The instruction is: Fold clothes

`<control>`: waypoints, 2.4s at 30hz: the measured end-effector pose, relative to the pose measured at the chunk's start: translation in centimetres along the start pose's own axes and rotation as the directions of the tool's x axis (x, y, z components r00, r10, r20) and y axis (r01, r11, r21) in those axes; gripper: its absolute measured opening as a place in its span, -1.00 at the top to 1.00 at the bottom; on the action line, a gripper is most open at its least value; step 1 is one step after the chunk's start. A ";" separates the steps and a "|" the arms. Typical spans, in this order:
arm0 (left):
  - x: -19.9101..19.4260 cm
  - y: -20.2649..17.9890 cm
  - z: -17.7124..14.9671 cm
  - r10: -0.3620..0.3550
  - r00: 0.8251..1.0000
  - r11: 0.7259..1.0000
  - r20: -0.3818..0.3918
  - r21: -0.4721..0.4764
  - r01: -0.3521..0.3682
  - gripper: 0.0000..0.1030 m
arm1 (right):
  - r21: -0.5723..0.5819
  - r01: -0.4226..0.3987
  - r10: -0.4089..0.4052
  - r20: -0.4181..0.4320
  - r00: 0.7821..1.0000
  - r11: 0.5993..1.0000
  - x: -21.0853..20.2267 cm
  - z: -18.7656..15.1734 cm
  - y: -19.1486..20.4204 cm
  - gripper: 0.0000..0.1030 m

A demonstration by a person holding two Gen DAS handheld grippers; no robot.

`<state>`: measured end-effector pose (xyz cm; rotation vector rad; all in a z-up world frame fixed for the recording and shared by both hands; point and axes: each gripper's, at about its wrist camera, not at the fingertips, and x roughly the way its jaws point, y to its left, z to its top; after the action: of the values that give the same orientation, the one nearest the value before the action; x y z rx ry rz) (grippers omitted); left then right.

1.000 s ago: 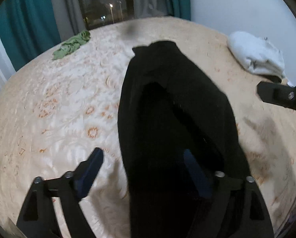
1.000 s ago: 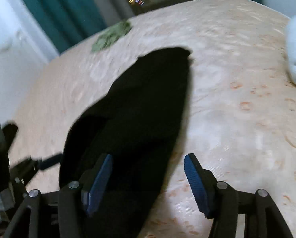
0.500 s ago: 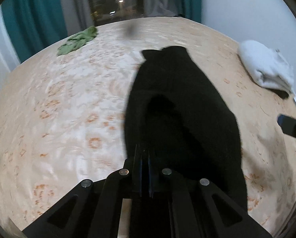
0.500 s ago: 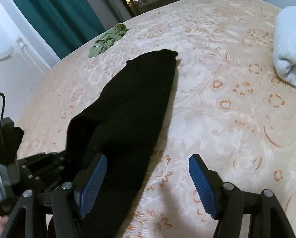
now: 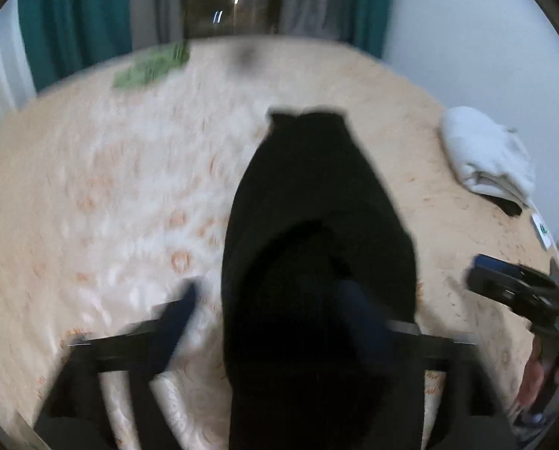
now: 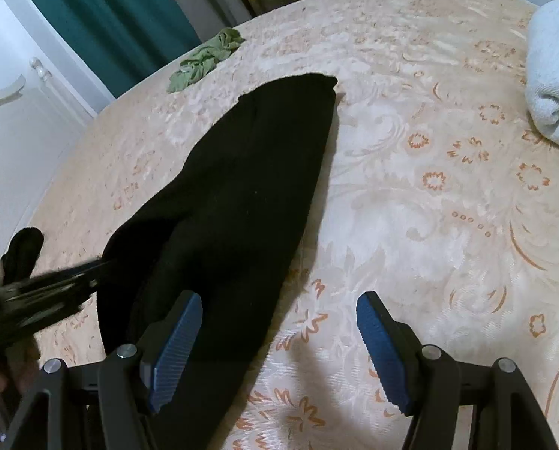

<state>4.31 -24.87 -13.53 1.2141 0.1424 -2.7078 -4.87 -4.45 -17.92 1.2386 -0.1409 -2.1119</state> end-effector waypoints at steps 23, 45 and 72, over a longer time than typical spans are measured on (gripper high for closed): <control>-2.1 -4.8 -2.5 -0.201 0.977 0.975 -0.065 0.082 0.206 -0.93 | 0.021 -0.035 0.034 0.049 0.998 0.999 -2.3 1.0 -0.8 -0.38; 0.0 1.1 -1.0 -0.391 0.904 0.917 -0.174 -0.159 0.366 0.81 | 0.015 -0.037 0.036 0.058 0.998 0.999 -2.7 0.9 -1.0 -0.38; 3.1 8.0 -6.3 -0.293 0.906 0.948 -0.305 -0.216 0.234 -0.37 | -0.395 0.101 -0.133 -0.056 0.989 0.913 7.9 2.5 10.0 -0.37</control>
<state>8.42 -32.05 -20.14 1.6958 0.6184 -2.6022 -4.47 -17.45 -18.22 1.1074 0.3867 -2.0533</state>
